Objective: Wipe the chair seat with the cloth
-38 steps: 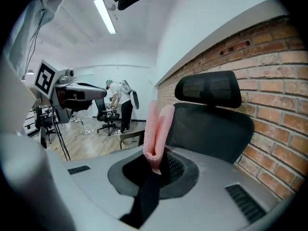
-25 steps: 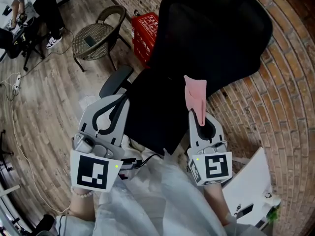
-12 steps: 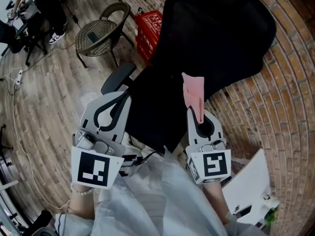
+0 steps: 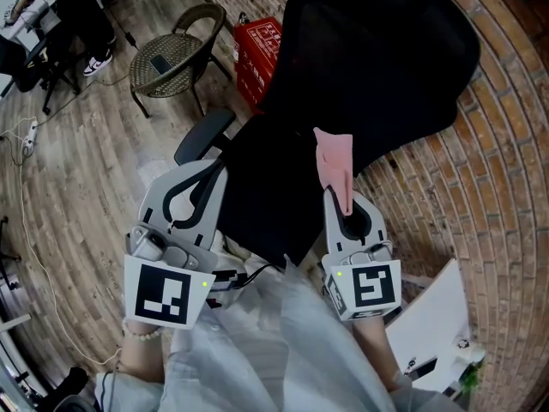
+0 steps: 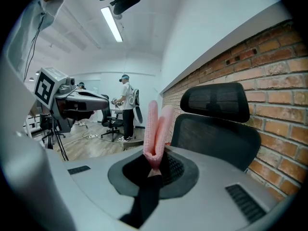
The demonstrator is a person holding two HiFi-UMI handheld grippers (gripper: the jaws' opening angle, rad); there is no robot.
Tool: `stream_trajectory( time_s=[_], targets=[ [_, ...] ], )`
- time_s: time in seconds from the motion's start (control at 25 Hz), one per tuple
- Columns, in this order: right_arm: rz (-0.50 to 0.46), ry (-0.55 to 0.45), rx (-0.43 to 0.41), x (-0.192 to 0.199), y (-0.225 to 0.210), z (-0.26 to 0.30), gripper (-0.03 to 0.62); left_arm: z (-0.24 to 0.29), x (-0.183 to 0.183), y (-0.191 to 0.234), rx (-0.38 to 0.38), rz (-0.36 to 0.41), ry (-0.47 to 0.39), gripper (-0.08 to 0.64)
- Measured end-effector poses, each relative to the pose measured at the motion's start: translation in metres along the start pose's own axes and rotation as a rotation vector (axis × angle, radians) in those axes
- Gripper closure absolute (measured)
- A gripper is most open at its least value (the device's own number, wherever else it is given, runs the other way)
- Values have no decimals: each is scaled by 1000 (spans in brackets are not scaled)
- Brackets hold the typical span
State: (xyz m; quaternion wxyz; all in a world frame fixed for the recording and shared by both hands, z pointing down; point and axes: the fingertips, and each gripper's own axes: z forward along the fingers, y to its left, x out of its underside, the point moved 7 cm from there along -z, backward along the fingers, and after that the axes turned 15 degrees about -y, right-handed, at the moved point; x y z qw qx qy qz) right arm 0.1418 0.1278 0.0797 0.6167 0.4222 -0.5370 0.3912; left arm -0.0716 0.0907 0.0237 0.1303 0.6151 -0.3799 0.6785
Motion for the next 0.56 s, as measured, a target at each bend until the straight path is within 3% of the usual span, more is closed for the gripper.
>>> stream_trajectory(
  time_s=[0.56],
  targets=[
    [2, 19, -20, 4, 4, -1, 539, -3, 1, -1, -5, 0, 4, 541]
  ],
)
